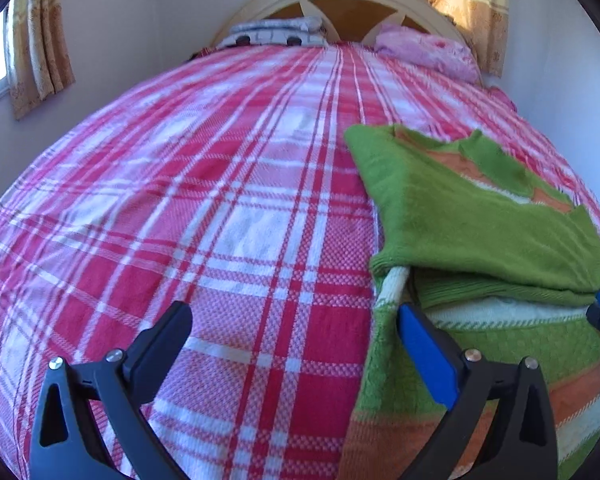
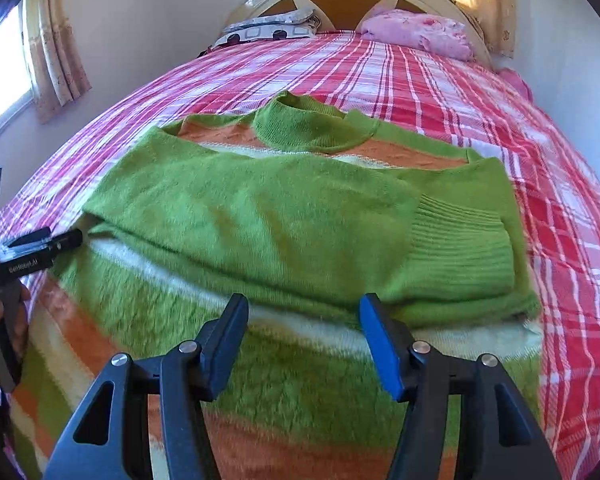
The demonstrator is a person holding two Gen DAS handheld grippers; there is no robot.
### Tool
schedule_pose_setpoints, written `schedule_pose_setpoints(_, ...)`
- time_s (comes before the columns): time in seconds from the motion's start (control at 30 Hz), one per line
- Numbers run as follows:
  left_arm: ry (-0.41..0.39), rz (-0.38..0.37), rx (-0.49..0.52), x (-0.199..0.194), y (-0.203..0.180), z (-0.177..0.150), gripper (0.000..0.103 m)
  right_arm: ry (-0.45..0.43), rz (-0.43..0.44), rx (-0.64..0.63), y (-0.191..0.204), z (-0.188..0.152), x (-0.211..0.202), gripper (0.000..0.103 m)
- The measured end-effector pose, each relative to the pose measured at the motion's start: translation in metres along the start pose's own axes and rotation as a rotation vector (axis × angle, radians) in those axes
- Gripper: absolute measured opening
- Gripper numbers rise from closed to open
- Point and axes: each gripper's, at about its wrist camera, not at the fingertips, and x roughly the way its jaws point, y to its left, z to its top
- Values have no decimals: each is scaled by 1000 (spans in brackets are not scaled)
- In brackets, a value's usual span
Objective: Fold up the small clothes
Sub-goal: 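Move both tools back over the striped hem band of the sweater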
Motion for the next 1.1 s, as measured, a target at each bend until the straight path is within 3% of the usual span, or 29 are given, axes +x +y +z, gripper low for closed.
schedule_pose_setpoints(0.53,-19,-68,12,-32,-5,-22,103,-25,-58,32,-2,-29,-24,59)
schedule_pose_setpoints(1.1,-52,-140,13,-80,-11,-58,103,-48,-34,27,12,-79,-67,59)
